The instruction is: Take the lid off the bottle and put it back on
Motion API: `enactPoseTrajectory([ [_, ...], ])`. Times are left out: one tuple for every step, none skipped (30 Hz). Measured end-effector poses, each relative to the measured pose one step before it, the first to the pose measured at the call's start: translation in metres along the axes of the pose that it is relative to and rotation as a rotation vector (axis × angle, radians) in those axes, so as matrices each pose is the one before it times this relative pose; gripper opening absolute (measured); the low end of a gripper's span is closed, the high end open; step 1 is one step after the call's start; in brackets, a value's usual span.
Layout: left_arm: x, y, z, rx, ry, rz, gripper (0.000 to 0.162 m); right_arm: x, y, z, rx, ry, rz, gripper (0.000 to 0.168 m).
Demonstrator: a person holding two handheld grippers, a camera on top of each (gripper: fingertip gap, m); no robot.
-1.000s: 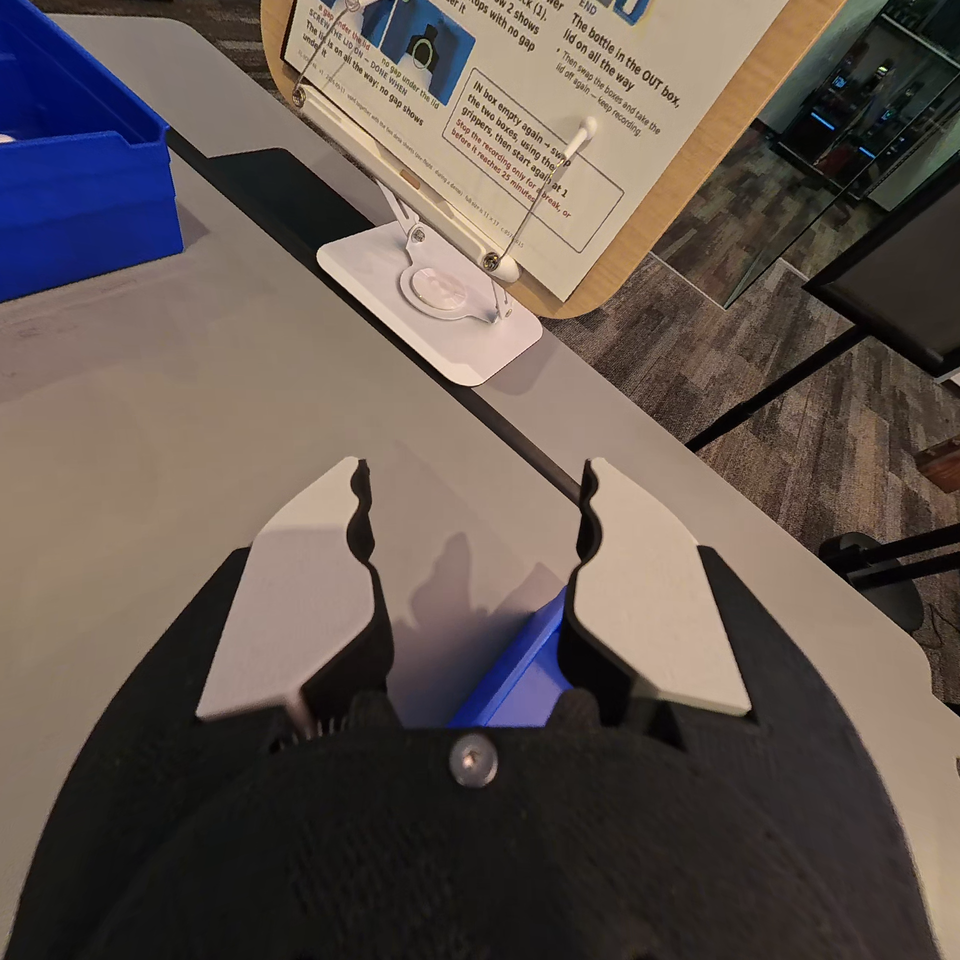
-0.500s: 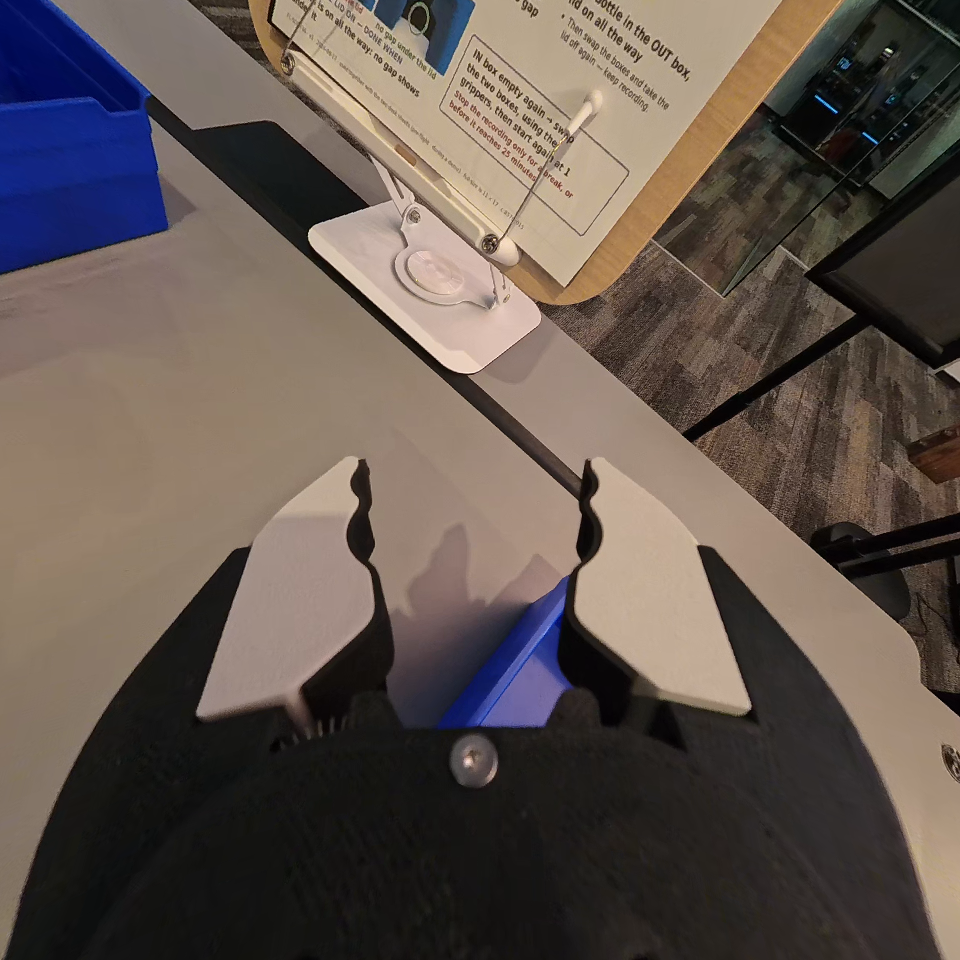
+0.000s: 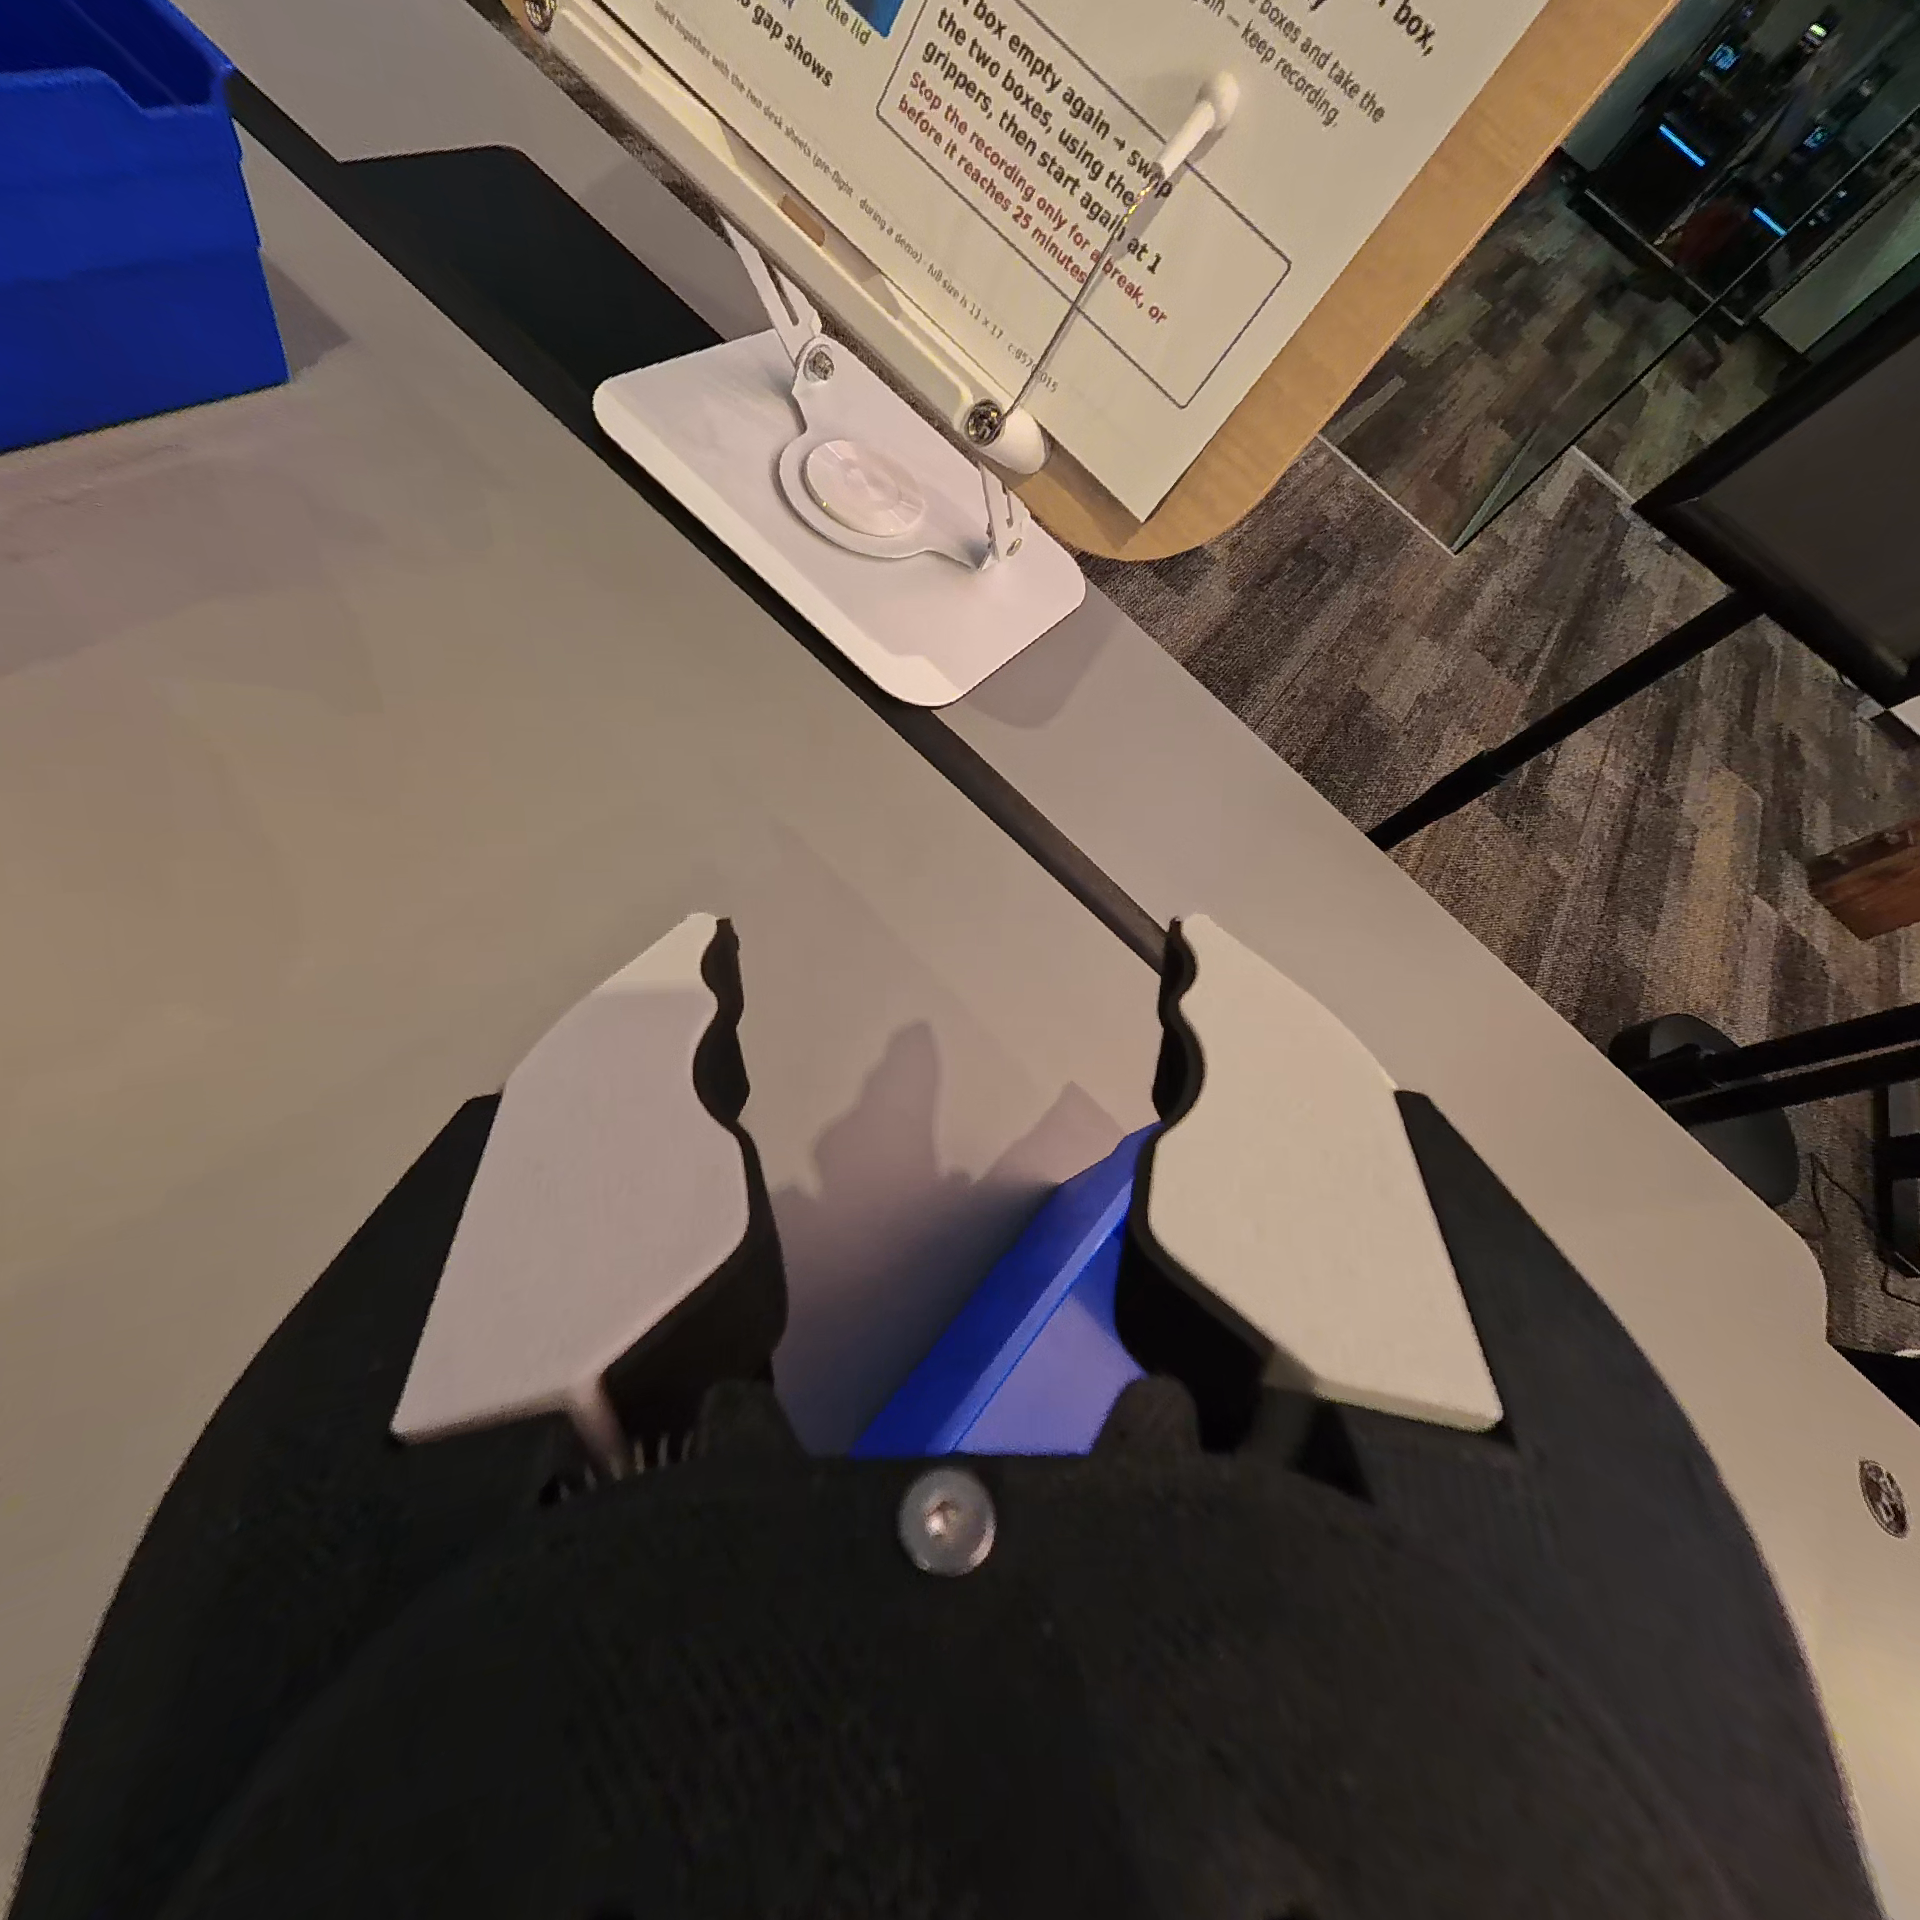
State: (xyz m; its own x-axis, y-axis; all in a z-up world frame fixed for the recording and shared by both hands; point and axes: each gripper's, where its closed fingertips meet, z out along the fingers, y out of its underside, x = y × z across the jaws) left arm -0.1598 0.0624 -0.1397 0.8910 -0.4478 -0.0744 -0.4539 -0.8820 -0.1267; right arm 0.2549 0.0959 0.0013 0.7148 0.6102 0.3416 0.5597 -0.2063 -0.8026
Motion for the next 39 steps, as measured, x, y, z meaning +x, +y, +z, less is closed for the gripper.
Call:
enactPoseTrajectory([
  [0.00016,0.00085,-0.00037,-0.0007,-0.0072,0.0059,0.087,0.00005,0.00043,-0.00003,-0.0005,-0.001,0.0014,0.079],
  [-0.00049,0.00145,-0.00084,-0.0012,-0.0098,0.003,0.087,0.00009,0.00038,-0.00008,0.0005,-0.0007,0.0017,0.079],
  [-0.00104,0.00179,-0.00187,0.001,-0.012,0.0029,0.087,0.00014,0.00022,-0.00031,0.0008,-0.0002,0.001,0.079],
  [-0.00203,0.00104,-0.00288,0.0067,-0.017,0.0035,0.087,-0.00002,0.00007,-0.00036,0.0006,-0.0003,0.0006,0.079],
  [-0.00239,-0.00005,-0.00388,0.0144,-0.0164,-0.0009,0.087,-0.00008,-0.0002,-0.00039,0.001,-0.0008,0.0004,0.079],
  [-0.00176,-0.00047,-0.00466,0.0161,-0.0083,-0.0074,0.087,-0.0001,-0.00052,-0.00028,0.002,-0.0006,-0.0004,0.079],
  [-0.00077,-0.00059,-0.00489,0.0166,0.0009,-0.0115,0.087,-0.00013,-0.00076,-0.00028,0.0025,-0.0002,-0.0016,0.079],
  [-0.00018,-0.00127,-0.00515,0.0203,0.0031,-0.0073,0.087,-0.00029,-0.00051,-0.00005,0.0015,-0.0004,-0.0023,0.079],
  [0.00009,-0.00151,-0.00543,0.0223,-0.0002,-0.0019,0.087,-0.00053,-0.00023,0.00007,-0.0005,-0.0012,-0.0025,0.079],
  [0.00016,-0.00181,-0.00557,0.0238,-0.0032,0.0014,0.087,-0.00062,0.00022,0.00026,-0.0016,-0.0014,-0.0026,0.079],
  [0.00006,-0.00162,-0.0052,0.0214,-0.0023,-0.0017,0.087,-0.00059,0.00023,0.00025,-0.0018,-0.0011,-0.0025,0.079],
  [0.00003,-0.00172,-0.0049,0.0192,-0.0032,-0.0018,0.087,-0.00044,0.0002,0.00033,-0.0017,-0.0004,-0.0024,0.079],
  [-0.00026,-0.00211,-0.00456,0.0227,-0.0044,0.0029,0.087,-0.00034,0.00017,0.00018,-0.0015,0.0001,-0.0024,0.079],
  [-0.0001,-0.00182,-0.00448,0.0194,-0.0002,-0.0017,0.087,-0.00027,-0.00004,0.0001,-0.0011,0.0002,-0.0022,0.079],
  [-0.00025,-0.0018,-0.00503,0.0194,-0.0009,-0.0046,0.087,-0.00014,-0.00023,-0.00013,0.0003,0.0006,-0.002,0.079],
  [-0.00061,-0.00244,-0.00596,0.0242,-0.0032,-0.0025,0.087,-0.00005,-0.00057,-0.00019,0.0019,0.0012,-0.002,0.079],
  [-0.00048,-0.00298,-0.00729,0.0302,-0.0026,-0.0015,0.087,0.00008,-0.00055,-0.00046,0.0027,0.0015,-0.0016,0.079],
  [0.00016,-0.00333,-0.00884,0.0343,0.0045,-0.0029,0.087,0.00019,-0.00058,-0.00049,0.0025,0.0016,-0.0007,0.079],
  [0.0011,-0.00496,-0.01063,0.0473,0.0105,-0.0019,0.087,0.00017,-0.00046,-0.00063,0.0022,0.0016,-0.0002,0.079],
  [0.00172,-0.00708,-0.01275,0.0609,0.0132,-0.0035,0.087,0.00026,-0.00061,-0.00058,0.0026,0.0015,-0.0003,0.079],
  [0.00353,-0.00924,-0.01467,0.0725,0.0203,-0.0049,0.087,0.00013,-0.00074,-0.00042,0.003,0.0007,0.0,0.079],
  [0.00673,-0.01113,-0.01549,0.0801,0.0334,-0.0034,0.087,-0.00006,-0.00087,-0.00048,0.0043,0.0003,0.0003,0.079],
  [0.01106,-0.01351,-0.01499,0.0908,0.0501,0.0028,0.087,-0.00014,-0.00109,-0.00035,0.0055,0.0001,-0.0001,0.079],
  [0.01616,-0.01245,-0.01254,0.0772,0.0717,0.0074,0.087,-0.00038,-0.00114,-0.00028,0.0057,-0.0003,-0.0006,0.079],
  [0.01999,-0.01102,-0.00906,0.0627,0.0855,0.0189,0.087,-0.00051,-0.0012,-0.0002,0.0061,0.0001,-0.0015,0.079],
  [0.02181,-0.01167,-0.00537,0.0666,0.0911,0.0305,0.087,-0.00048,-0.00154,-0.00037,0.0069,0.0015,-0.0029,0.079],
  [0.02219,-0.01116,-0.0014,0.0608,0.0927,0.0228,0.087,-0.00038,-0.0016,-0.00055,0.0076,0.003,-0.0042,0.079],
  [0.02136,-0.00869,0.00251,0.0437,0.0936,0.0084,0.087,0.00031,-0.00243,-0.00082,0.0131,0.0084,-0.0064,0.079],
  [0.01958,-0.00774,0.00583,0.0408,0.0883,0.0029,0.087,0.00163,-0.00418,-0.00172,0.0251,0.018,-0.009,0.078],
  [0.01608,-0.00667,0.00868,0.0425,0.0709,0.0014,0.087,0.00233,-0.0057,-0.00253,0.0364,0.0223,-0.0086,0.078],
  [0.01253,-0.00368,0.01132,0.0333,0.0566,0.0004,0.087,0.00217,-0.00671,-0.00331,0.0415,0.0192,-0.005,0.078],
  [0.00961,-0.00139,0.01302,0.0275,0.0453,0.0017,0.087,0.00201,-0.00722,-0.00384,0.0448,0.0158,-0.0004,0.078],
  [0.00539,-0.00075,0.01384,0.0405,0.0268,-0.0004,0.087,0.00197,-0.00767,-0.00418,0.0474,0.012,0.0051,0.078],
  [0.00153,0.00119,0.01397,0.0428,0.0044,-0.0023,0.087,0.0014,-0.00783,-0.0042,0.05,0.0035,0.0124,0.078],
  [0.00044,0.00473,0.01391,0.0345,-0.002,0.0011,0.087,-0.00045,-0.00807,-0.00406,0.0534,-0.0123,0.022,0.078],
  [0.00003,0.0078,0.01316,0.0213,-0.0088,0.0063,0.087,-0.00282,-0.00768,-0.00344,0.0514,-0.0324,0.0314,0.078],
  [-0.00054,0.00964,0.01226,0.0147,-0.0163,0.01,0.087,-0.00524,-0.00644,-0.00268,0.0429,-0.0524,0.0395,0.078],
  [0.00043,0.01079,0.01078,0.0026,-0.0116,0.0086,0.087,-0.00855,-0.00569,-0.00184,0.0371,-0.0765,0.0476,0.078],
  [0.00092,0.00993,0.00909,0.0031,-0.0085,0.0079,0.087,-0.01265,-0.00644,-0.00141,0.042,-0.1025,0.0583,0.078],
])
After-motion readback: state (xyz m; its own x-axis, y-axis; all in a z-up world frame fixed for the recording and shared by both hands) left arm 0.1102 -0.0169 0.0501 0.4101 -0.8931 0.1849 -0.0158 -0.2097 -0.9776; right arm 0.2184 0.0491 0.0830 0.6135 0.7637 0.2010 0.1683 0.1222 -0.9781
